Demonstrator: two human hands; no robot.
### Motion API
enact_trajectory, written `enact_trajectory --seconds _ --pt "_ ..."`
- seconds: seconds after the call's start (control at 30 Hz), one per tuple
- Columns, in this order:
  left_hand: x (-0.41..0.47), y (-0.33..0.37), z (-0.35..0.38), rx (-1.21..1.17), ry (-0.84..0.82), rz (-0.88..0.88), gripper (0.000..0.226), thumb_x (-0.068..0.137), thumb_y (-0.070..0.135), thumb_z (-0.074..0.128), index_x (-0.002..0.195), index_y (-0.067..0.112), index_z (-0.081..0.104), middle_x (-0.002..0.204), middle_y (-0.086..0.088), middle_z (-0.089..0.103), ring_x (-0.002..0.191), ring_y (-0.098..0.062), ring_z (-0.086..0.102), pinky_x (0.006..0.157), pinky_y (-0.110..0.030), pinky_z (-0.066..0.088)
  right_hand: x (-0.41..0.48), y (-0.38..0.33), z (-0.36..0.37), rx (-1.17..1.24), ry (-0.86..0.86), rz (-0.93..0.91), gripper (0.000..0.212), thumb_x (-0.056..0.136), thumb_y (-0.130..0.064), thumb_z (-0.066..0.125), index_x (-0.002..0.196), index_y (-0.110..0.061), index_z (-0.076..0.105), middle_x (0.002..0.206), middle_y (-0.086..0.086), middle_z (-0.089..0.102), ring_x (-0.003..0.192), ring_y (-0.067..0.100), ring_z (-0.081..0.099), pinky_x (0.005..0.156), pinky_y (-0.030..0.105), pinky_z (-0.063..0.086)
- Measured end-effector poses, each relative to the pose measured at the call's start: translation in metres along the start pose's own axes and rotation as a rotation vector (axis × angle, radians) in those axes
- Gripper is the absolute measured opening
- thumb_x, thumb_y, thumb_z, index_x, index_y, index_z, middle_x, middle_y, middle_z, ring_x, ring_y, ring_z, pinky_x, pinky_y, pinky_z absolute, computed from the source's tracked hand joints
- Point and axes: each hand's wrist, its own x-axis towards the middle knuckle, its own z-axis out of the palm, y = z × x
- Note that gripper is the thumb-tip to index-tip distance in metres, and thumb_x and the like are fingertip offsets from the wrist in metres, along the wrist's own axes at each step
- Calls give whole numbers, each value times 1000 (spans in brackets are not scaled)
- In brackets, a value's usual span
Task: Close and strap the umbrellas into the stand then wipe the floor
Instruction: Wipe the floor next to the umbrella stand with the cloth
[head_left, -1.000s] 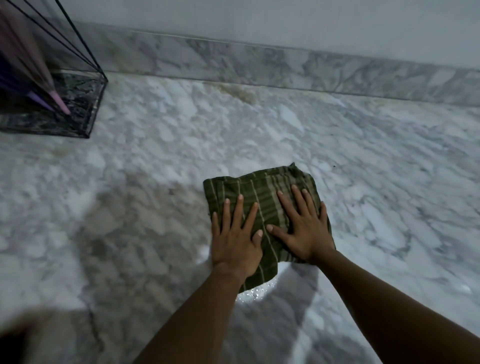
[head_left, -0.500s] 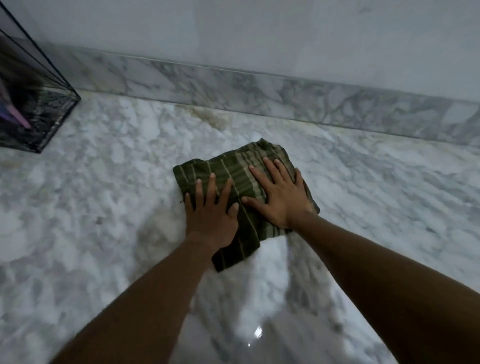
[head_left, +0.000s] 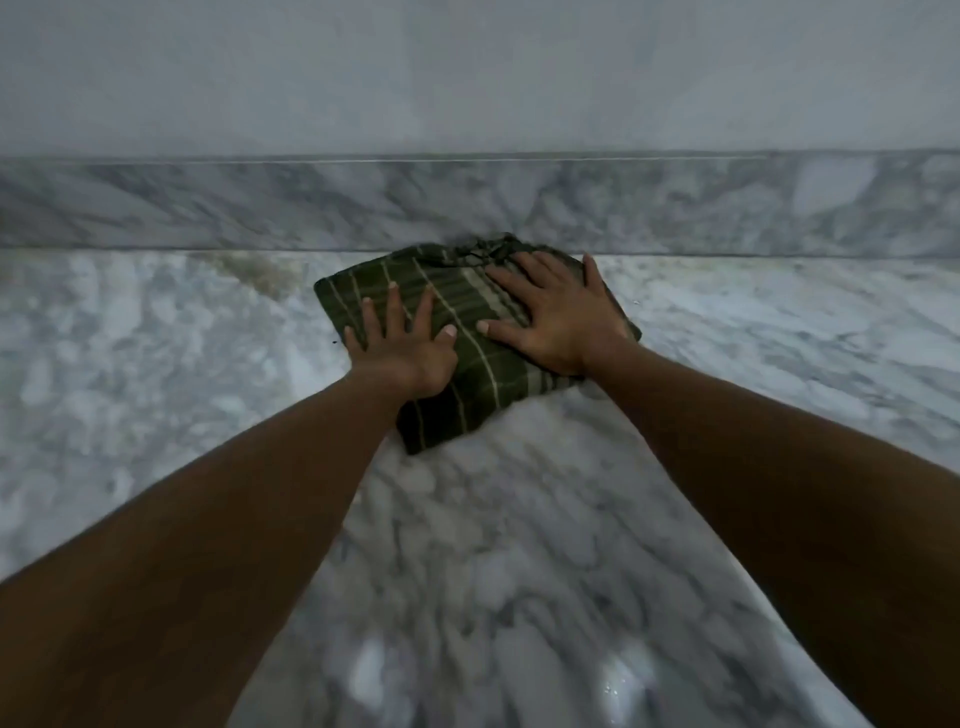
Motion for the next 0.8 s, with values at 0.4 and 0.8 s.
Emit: enact_trajectory --seconds 0.4,0.8 --pt "-52 222 62 69 -26 359 62 102 55 14 155 39 -14 163 0 -28 149 -31 -27 118 -56 -16 -143 188 -31 13 58 383 88 81 -90 18 157 -46 15 169 -3 12 155 17 7 120 62 -3" --pt "-188 262 145 108 36 722 63 102 55 20 158 37 -1 167 -1 -15 152 -29 -18 120 -56 -11 -343 189 -25 7 51 705 90 80 -92 15 157 -46 8 169 -3 8 156 18 4 120 64 -3"
